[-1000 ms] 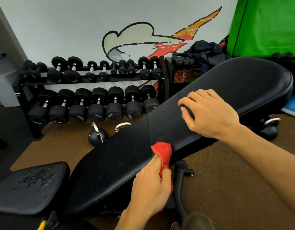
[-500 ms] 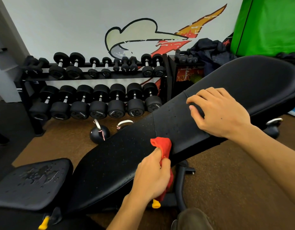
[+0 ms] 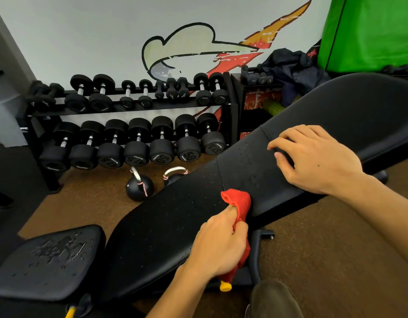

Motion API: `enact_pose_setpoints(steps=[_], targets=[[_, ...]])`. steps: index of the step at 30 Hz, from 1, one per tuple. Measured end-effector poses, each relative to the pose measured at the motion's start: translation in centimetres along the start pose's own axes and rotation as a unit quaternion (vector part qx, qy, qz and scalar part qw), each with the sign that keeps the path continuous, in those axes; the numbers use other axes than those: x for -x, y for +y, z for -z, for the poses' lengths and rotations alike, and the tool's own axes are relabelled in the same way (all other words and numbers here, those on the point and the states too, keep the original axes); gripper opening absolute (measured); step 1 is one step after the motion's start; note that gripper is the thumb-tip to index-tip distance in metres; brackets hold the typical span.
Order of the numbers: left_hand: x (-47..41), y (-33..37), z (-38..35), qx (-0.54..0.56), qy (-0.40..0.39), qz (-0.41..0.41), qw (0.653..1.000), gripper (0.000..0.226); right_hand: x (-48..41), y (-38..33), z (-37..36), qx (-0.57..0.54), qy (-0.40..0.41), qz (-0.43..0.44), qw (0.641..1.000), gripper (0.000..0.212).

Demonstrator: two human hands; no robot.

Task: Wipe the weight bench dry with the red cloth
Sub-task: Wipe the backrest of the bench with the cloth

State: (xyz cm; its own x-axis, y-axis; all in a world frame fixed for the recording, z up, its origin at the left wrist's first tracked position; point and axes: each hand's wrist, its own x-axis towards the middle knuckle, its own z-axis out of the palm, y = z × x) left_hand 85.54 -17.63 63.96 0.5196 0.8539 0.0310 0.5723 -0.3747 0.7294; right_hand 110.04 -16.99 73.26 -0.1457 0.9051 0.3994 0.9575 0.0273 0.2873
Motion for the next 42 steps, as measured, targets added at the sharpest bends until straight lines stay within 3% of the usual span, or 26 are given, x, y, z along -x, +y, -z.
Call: enact_pose_setpoints(steps=[8,13,20,26,30,35,42], targets=[[-2.8,-0.8,1.7,0.033,-0.009,0.093,0.995,0.024,-0.5,-0.2,-0.1,0.009,0.017,-0.029,0.999,0.042],[-2.6,0.6,1.3,0.009,-0.036,0.051,0.998,0.024,-0.5,-0.3,-0.1,0.023,0.0,-0.034,0.999,0.043],[-3.8,-1.0,3.2,0.024,-0.041,0.113,0.992,0.024,-0.6,-0.3,-0.1,0.044,-0.004,-0.044,0.998,0.046],[-4.7,-0.2,2.8,0.022,-0.042,0.076,0.996,0.026,-0.7,-0.3,-0.2,0.06,0.007,-0.047,0.997,0.055],[-4.1,-1.3,3.6,0.009,-0.073,0.096,0.993,0.023,-0.8,-0.2,-0.3,0.071,0.018,-0.045,0.996,0.06],[-6.7,-0.7,4.1,0.01,-0.035,0.082,0.996,0.025,-1.0,-0.3,-0.3,0.079,0.014,-0.047,0.996,0.06],[-5.4,-1.7,3.8,-0.002,-0.072,0.083,0.994,0.026,-1.0,-0.5,-0.2,0.086,0.004,-0.049,0.995,0.06]])
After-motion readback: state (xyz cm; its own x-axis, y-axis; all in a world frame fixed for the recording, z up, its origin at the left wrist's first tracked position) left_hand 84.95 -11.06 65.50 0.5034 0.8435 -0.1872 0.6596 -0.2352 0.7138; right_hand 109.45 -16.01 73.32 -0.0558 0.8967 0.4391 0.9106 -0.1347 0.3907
